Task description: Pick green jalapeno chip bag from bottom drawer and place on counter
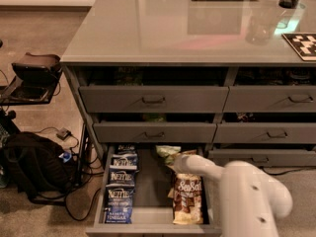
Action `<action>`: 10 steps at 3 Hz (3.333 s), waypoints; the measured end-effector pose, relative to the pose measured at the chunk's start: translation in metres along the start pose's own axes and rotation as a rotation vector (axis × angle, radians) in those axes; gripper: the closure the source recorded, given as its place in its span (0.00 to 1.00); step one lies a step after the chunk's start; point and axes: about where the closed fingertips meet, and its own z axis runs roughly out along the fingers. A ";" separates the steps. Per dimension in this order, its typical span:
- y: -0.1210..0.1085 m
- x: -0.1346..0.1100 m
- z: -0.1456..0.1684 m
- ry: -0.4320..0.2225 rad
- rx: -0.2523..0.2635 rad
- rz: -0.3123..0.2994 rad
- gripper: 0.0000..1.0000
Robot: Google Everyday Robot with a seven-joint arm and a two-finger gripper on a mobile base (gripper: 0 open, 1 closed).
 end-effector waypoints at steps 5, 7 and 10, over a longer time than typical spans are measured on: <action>0.124 -0.053 -0.064 -0.147 -0.375 -0.313 1.00; 0.176 -0.082 -0.125 -0.193 -0.353 -0.534 1.00; 0.165 -0.153 -0.222 -0.334 0.017 -0.733 1.00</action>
Offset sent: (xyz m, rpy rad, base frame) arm 0.0095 -0.0360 0.0114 -0.0136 -0.0499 0.0144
